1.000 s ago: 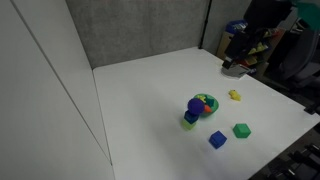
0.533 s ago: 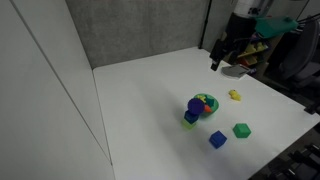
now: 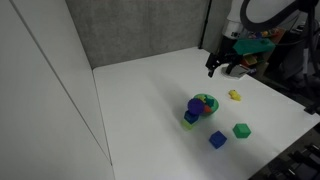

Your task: Pick up the orange toy from the green bowl and put it on the table

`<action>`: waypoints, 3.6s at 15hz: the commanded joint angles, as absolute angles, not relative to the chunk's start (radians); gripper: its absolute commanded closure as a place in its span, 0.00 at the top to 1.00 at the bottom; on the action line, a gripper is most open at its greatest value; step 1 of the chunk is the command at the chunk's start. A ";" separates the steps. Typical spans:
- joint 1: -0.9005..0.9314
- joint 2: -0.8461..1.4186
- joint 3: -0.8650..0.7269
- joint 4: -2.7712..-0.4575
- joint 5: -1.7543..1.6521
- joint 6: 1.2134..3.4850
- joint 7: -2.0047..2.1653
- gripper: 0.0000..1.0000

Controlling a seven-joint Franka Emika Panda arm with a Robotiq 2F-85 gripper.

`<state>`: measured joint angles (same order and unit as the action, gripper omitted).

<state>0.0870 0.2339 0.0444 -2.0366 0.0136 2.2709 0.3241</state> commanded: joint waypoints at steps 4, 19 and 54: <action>0.108 0.397 -0.029 -1.971 -0.036 2.351 0.464 1.00; 0.134 0.561 -0.053 -1.936 -0.001 2.313 0.466 1.00; 0.026 0.780 0.015 -1.777 0.311 2.372 0.418 0.16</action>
